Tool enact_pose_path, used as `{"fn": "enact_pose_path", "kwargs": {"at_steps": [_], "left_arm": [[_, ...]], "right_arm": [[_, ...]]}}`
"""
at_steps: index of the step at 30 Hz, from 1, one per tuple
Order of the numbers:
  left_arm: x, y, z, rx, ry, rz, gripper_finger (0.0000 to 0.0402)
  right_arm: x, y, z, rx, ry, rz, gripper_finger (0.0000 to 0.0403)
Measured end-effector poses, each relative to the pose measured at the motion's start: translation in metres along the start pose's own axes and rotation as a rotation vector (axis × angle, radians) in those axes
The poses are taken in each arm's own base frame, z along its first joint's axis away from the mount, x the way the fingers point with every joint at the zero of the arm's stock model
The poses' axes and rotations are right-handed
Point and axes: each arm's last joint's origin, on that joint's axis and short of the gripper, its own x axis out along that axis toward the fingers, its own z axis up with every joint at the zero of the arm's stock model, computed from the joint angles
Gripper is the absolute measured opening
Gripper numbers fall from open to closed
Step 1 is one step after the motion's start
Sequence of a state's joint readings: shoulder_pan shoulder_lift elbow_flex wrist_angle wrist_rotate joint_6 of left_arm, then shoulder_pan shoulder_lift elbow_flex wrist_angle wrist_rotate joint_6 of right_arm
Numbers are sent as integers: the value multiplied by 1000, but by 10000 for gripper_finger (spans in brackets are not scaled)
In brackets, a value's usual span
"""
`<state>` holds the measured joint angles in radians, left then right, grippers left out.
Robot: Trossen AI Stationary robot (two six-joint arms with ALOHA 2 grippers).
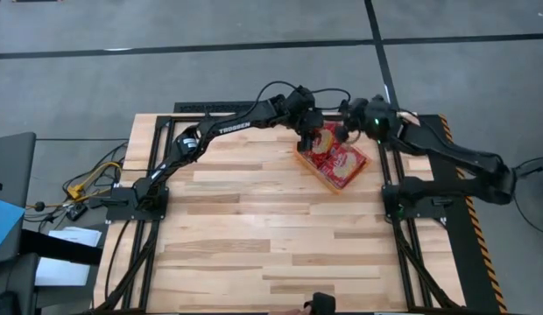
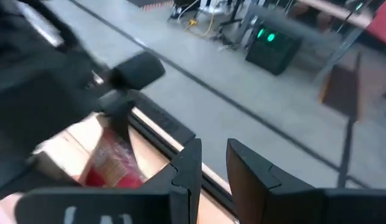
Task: Sort popcorn bags into baskets
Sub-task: Put the popcorn bag into the orange transparent bin
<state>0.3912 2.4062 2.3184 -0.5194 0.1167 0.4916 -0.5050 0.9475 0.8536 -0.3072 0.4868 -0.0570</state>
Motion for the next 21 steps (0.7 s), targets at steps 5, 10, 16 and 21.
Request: {"fn": "enact_pose_path", "kwargs": {"at_steps": [5, 10, 16, 21], "left_arm": [[0, 0, 0, 1, 9, 14, 181], [0, 1, 0, 0, 12, 23, 181], [-1, 3, 0, -14, 35, 78, 181], [-2, 6, 1, -19, 37, 104, 181]], "right_arm": [[34, -13, -8, 45, 73, 86, 97], [53, -10, -18, 56, 151, 165, 97], [59, -7, -25, 9, 211, 170, 98], [58, -7, -31, -29, 270, 165, 98]]}}
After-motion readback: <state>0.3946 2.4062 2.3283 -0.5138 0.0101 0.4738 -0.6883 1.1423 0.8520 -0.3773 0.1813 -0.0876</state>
